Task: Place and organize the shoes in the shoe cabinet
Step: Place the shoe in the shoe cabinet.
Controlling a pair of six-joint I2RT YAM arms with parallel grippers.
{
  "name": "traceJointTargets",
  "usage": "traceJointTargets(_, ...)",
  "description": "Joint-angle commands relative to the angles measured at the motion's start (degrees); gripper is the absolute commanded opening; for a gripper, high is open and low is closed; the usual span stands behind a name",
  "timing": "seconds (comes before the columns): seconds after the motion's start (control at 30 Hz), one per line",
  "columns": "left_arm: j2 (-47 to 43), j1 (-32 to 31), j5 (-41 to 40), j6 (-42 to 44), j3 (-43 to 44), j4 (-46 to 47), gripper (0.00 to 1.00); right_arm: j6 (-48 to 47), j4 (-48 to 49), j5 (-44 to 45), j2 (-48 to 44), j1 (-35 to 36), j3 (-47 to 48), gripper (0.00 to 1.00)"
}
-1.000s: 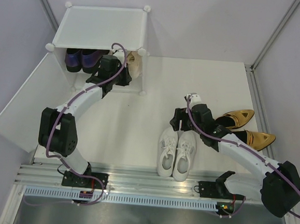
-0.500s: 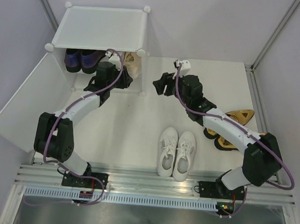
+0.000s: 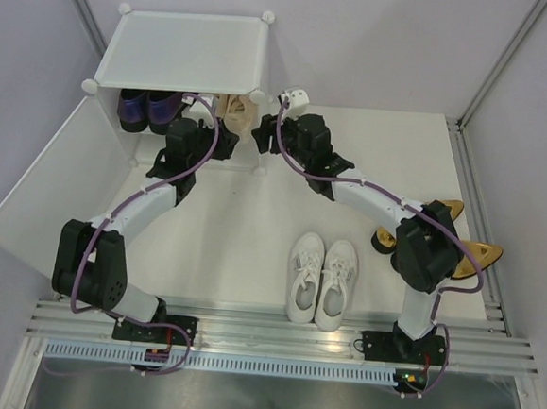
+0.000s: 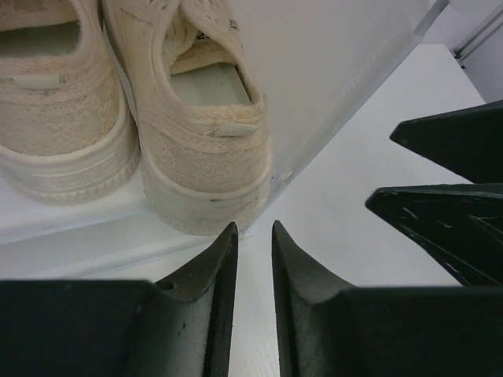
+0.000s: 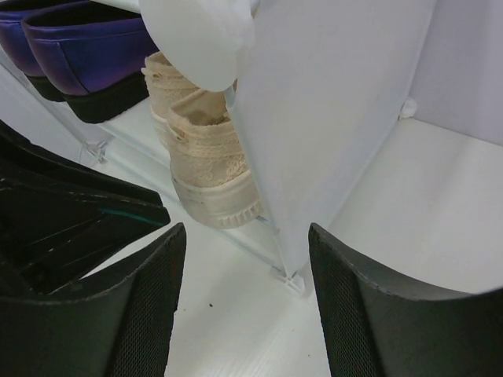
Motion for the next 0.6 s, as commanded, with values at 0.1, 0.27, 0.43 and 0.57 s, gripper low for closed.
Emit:
traceJointTargets(0.1,-0.8,-0.1,0.5,-1.3,0.4,4.4,0.25,-1.6,3.1,2.2,6.6,0.2,9.1,0.67)
traceJointTargets(0.27,-0.5,-0.1,0.5,-1.5,0.0,5.3,0.22,-1.9,2.4,6.1,10.2,0.4,14.1,0.58)
traceJointTargets(0.43,0.1,-0.2,0.7,-2.3,-0.6,6.5,0.19,-5.2,1.9,8.9,10.9,2.4,14.6,0.47)
traceJointTargets(0.57,1.6,-0.2,0.9,-2.4,-0.5,7.9,0.17,-9.2,3.6,13.0,10.4,4.5,12.9,0.36)
